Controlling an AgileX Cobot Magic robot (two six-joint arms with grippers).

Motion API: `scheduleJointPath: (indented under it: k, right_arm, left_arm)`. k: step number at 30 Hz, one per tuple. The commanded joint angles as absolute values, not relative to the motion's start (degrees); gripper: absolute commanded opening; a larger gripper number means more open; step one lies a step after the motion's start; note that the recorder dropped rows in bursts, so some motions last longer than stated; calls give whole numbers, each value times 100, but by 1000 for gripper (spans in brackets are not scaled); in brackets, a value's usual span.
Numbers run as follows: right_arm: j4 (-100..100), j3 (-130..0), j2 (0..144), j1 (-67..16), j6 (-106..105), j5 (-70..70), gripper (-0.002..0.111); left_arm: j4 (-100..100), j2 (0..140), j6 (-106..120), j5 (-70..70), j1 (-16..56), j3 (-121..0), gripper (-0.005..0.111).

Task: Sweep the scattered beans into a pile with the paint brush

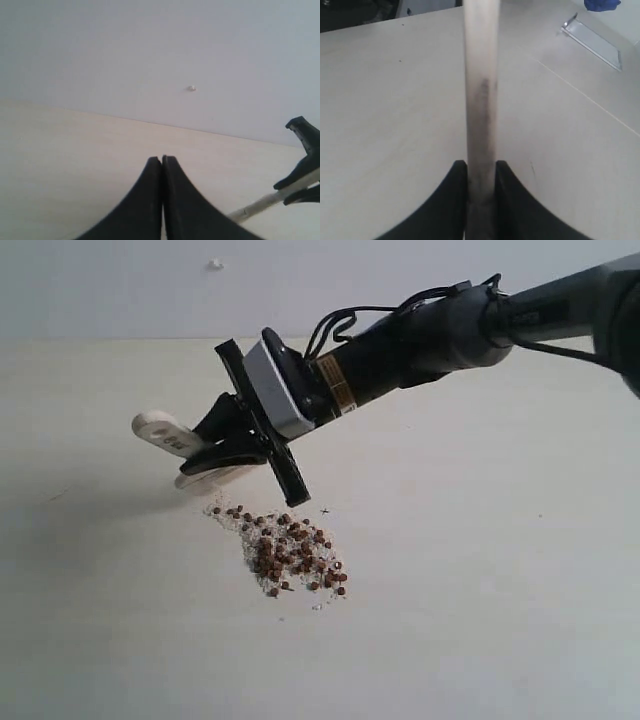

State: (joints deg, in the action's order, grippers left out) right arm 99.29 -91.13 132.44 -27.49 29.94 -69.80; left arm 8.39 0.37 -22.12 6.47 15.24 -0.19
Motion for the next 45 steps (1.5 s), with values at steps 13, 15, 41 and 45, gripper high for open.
scheduleJointPath:
  k: [13, 15, 41, 45]
  right_arm:
    - [9883, -10493, 14458, -2731, 3735, -6996, 0]
    - [9801, -10493, 14568, -2731, 3900, -6996, 0]
    - [9995, -10493, 14339, -2721, 7115, -6996, 0]
    - [9995, -10493, 14323, -2721, 7683, -6996, 0]
  left_arm:
    - [867, 0, -2252, 632, 1556, 0, 0]
    - [867, 0, -2252, 632, 1556, 0, 0]
    - [867, 0, -2252, 632, 1556, 0, 0]
    - [867, 0, -2252, 632, 1556, 0, 0]
